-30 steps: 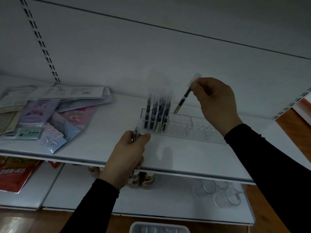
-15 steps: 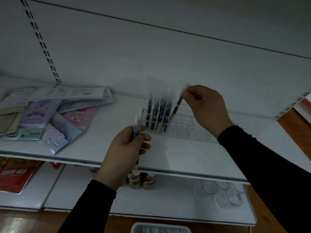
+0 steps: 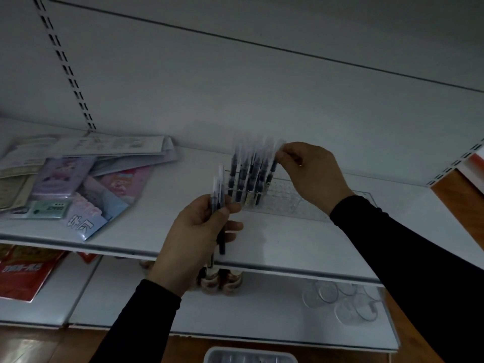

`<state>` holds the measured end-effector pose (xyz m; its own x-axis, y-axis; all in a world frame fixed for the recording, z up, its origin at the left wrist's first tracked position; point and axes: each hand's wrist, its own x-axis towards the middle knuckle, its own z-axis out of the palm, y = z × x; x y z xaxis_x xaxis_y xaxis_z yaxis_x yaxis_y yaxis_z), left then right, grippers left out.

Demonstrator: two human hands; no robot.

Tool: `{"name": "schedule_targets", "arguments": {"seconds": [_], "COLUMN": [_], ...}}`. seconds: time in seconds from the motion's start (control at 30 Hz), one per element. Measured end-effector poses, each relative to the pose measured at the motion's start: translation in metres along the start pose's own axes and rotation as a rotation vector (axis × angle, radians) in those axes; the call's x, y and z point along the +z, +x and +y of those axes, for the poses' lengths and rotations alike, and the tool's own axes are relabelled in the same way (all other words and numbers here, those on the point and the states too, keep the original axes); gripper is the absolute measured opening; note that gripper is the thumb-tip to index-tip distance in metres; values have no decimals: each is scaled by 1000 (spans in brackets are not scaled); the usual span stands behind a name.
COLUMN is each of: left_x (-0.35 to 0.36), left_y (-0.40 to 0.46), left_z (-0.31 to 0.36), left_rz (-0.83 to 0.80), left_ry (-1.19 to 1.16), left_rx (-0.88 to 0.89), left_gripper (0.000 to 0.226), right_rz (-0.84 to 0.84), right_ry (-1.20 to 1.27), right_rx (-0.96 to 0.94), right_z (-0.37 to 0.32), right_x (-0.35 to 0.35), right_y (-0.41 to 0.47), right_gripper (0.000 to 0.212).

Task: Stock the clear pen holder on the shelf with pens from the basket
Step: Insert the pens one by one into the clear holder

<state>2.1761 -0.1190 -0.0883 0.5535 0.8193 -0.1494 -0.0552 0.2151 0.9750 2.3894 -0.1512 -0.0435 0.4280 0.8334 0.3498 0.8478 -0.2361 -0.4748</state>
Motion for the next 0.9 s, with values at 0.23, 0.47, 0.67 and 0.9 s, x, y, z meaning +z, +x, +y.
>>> {"name": "schedule_targets", "arguments": {"seconds": [0.23,0.47,0.67,0.9], "left_x": [0,4,16,18], "left_y": [0,-2,-7,-6], "left_z": [0,1,0,-4], "left_rz": [-22,-148,-259,-250], "left_ry": [-15,-28,-87,-75], "left_rx": [37,-7,-62,-73], "left_gripper": [18,17,19,18], "right_rz": [1,-28,-444,-391], "right_ry": [2,166,571,670], "right_rx": [5,168,237,262], "right_z": [0,-5,-24,-17], "right_x": [0,-11,-11,-18], "right_y": [-1,-23,-49,-49], "right_gripper": [23,17,12,9]}}
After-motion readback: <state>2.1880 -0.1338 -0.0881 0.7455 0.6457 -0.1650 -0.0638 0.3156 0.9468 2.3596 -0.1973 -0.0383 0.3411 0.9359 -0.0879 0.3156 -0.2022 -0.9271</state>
